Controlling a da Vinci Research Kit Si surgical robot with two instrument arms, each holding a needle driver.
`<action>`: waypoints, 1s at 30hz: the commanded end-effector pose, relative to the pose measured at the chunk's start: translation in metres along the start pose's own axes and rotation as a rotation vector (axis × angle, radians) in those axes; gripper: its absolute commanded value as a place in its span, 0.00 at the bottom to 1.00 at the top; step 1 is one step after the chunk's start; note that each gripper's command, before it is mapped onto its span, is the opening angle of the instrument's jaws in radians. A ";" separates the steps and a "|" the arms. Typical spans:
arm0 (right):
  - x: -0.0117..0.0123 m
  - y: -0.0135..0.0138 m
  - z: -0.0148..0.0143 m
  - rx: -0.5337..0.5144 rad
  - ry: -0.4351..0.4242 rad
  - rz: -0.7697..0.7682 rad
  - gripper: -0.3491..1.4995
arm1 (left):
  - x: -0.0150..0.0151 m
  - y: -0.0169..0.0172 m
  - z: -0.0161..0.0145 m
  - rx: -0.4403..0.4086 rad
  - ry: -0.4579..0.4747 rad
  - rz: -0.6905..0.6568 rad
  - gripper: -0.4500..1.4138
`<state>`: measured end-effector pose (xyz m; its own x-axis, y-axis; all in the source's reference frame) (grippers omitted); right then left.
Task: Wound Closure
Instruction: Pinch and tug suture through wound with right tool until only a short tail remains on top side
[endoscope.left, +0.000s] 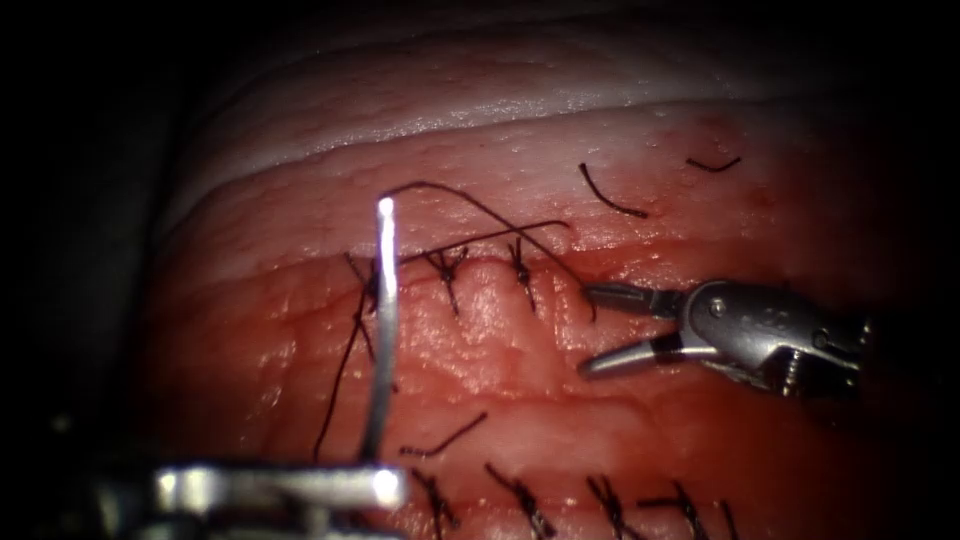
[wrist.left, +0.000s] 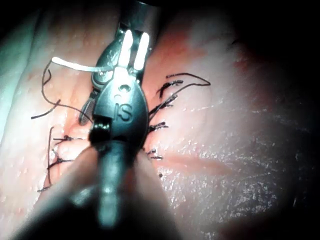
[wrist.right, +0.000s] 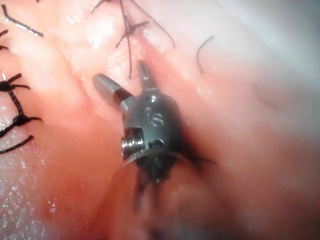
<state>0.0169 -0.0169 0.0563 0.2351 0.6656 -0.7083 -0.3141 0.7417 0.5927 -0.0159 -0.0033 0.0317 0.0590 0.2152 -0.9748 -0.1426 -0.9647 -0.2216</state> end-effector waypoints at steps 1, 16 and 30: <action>0.0000 -0.0001 0.0012 0.003 0.005 0.002 0.37 | -0.0007 -0.0001 0.0006 0.002 -0.001 0.001 0.00; 0.0003 -0.0016 0.0000 -0.059 -0.067 0.201 0.00 | -0.0018 -0.0009 0.0002 -0.010 -0.020 0.001 0.00; 0.0034 -0.0157 -0.0037 0.014 -0.104 0.210 0.00 | -0.0062 -0.0005 -0.0023 -0.177 -0.213 -0.050 0.00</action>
<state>0.0187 -0.0266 0.0419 0.2608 0.8079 -0.5285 -0.3518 0.5893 0.7273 -0.0132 -0.0047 0.0371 -0.1547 0.2733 -0.9494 0.0330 -0.9590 -0.2815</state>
